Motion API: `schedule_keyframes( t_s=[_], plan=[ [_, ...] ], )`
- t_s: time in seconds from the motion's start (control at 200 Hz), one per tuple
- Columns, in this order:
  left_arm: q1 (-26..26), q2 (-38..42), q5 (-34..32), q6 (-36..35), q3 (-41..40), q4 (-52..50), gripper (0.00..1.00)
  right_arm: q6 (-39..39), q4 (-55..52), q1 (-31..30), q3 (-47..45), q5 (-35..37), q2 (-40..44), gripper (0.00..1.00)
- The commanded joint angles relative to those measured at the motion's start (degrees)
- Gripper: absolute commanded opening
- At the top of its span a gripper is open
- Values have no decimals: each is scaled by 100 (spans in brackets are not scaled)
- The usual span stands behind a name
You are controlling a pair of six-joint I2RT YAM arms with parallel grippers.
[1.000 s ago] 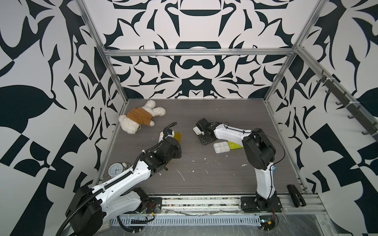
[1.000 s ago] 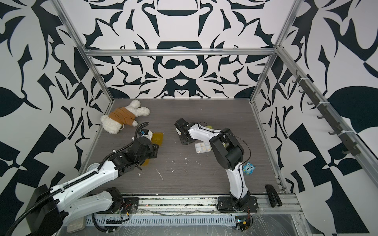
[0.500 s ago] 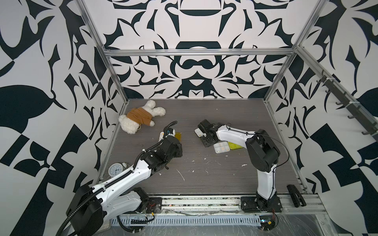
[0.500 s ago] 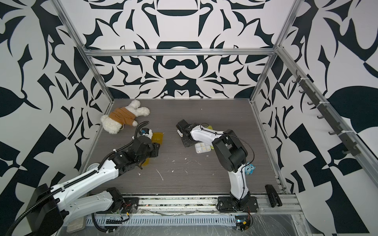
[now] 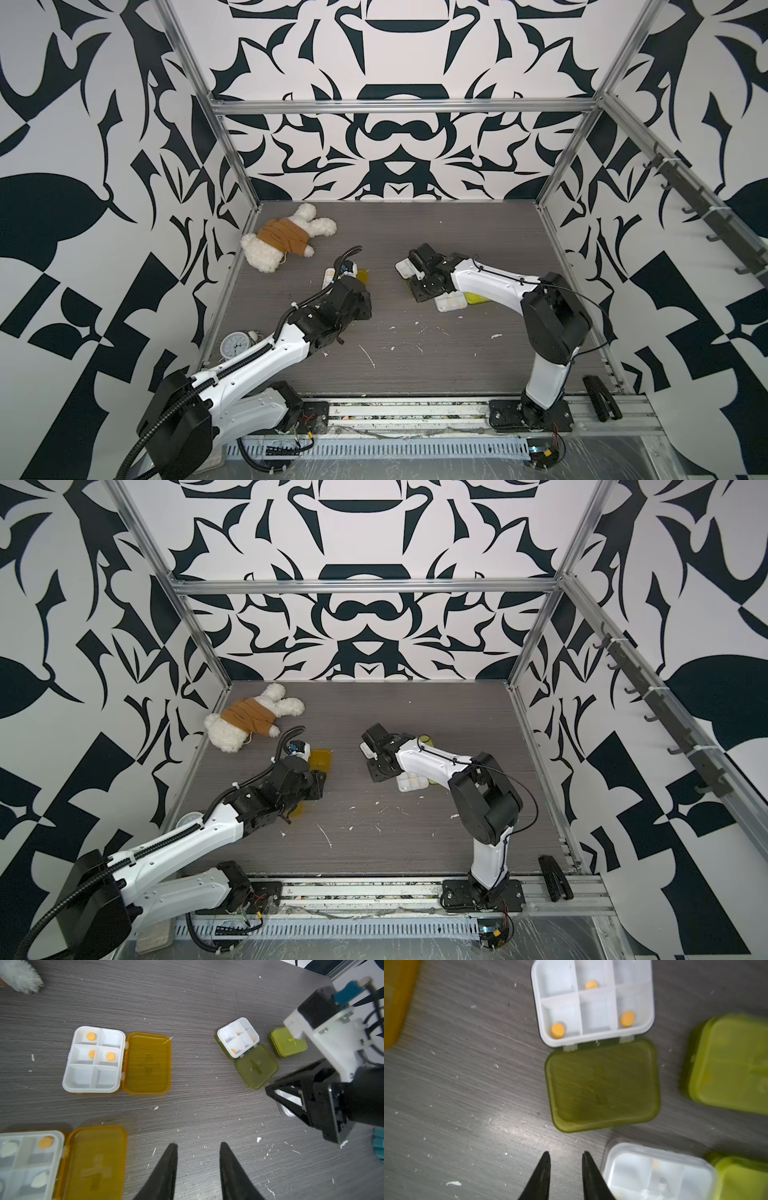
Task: Close pillboxes
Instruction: Move the pillbox to the center of the board.
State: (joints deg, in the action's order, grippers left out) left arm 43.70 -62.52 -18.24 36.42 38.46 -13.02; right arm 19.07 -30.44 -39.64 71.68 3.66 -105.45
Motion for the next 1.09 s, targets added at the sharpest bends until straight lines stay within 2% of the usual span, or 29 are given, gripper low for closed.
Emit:
schedule_keyframes(
  t_s=[0.0,0.105,0.18,0.655,0.975,1.09],
  plan=[
    [-28,5,14,8,159,27,37,683,270,-18,-150,-6,264,30],
    [-28,20,13,26,136,45,37,1398,778,-22,-552,-119,470,31],
    [-28,46,22,40,125,62,37,1622,918,-27,-712,-170,443,31],
    [-24,170,-23,14,21,62,37,1386,657,332,-971,299,466,30],
    [-24,257,-61,1,-23,27,37,1207,602,768,-900,304,419,30],
    [-28,256,-45,-4,-39,28,37,1438,665,779,-781,144,454,32]
  ],
)
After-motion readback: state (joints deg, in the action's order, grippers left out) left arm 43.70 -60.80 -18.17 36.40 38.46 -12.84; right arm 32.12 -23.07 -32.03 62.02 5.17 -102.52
